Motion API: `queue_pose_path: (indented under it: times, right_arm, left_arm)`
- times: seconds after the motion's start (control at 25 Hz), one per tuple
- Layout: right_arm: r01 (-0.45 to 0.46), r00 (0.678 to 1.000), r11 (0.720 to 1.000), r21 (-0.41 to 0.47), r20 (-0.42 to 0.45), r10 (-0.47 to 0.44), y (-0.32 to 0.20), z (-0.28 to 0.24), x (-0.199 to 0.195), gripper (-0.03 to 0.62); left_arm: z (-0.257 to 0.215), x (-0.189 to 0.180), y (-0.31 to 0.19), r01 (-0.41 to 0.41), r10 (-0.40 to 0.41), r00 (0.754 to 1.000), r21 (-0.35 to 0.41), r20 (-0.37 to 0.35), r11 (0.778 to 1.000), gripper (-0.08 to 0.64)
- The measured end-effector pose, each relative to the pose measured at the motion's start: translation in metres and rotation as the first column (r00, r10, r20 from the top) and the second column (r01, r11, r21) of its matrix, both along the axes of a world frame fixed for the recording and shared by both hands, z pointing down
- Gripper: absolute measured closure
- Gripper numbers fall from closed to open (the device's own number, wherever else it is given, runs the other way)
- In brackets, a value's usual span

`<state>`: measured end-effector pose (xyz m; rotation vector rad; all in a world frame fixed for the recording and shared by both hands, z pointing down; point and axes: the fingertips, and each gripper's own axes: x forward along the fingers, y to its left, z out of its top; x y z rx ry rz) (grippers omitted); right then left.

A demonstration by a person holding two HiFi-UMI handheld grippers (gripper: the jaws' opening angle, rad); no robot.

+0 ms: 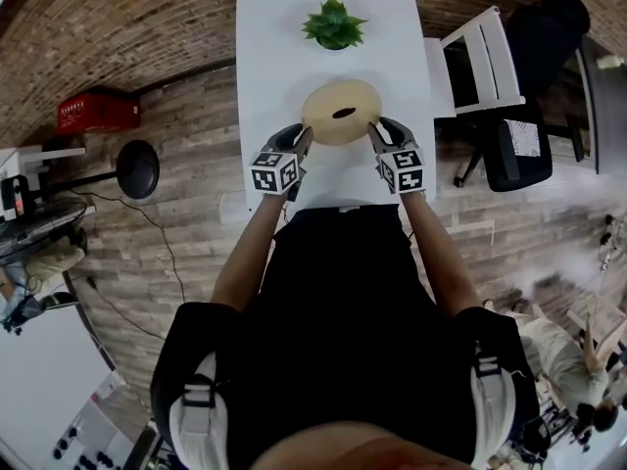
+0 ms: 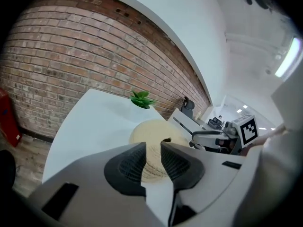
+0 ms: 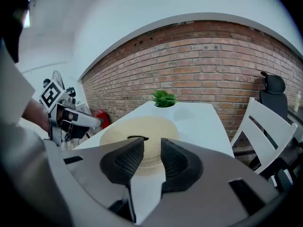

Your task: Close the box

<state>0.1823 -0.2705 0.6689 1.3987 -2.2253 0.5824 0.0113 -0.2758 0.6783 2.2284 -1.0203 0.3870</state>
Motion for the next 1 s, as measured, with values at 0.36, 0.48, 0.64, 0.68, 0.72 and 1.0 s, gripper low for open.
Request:
queue_pose_path:
  times: [0.36, 0.48, 0.64, 0.68, 0.72, 1.0]
  right_arm:
    - [-0.037, 0.998, 0.999, -0.009, 0.041, 0.037, 0.029, -0.001, -0.005, 0.594]
    - [-0.030, 0.999, 1.000, -0.008, 0.036, 0.031, 0.038, -0.003, -0.008, 0.595]
    - [-0.038, 0.998, 0.999, -0.013, 0.041, 0.038, 0.048, 0.000, -0.008, 0.595]
    - [-0.041, 0.998, 0.999, -0.014, 0.044, 0.042, 0.050, 0.000, -0.007, 0.595]
    - [-0.043, 0.998, 0.999, -0.013, 0.046, 0.043, 0.051, 0.000, -0.006, 0.595]
    - [-0.035, 0.998, 0.999, -0.010, 0.060, 0.036, 0.058, -0.002, -0.010, 0.595]
  left_arm:
    - [-0.013, -0.009, 0.011, -0.097, 0.095, 0.994, 0.052, 0.048, 0.994, 0.512]
    - [-0.016, -0.014, 0.011, -0.118, 0.114, 0.992, 0.065, 0.060, 0.991, 0.529]
    - [-0.022, -0.019, 0.012, -0.125, 0.121, 0.991, 0.082, 0.049, 0.989, 0.537]
    - [-0.023, -0.020, 0.013, -0.123, 0.120, 0.992, 0.087, 0.044, 0.989, 0.538]
    - [-0.025, -0.021, 0.014, -0.122, 0.119, 0.992, 0.092, 0.037, 0.988, 0.538]
    - [-0.022, -0.022, 0.029, -0.138, 0.139, 0.990, 0.063, -0.024, 0.988, 0.538]
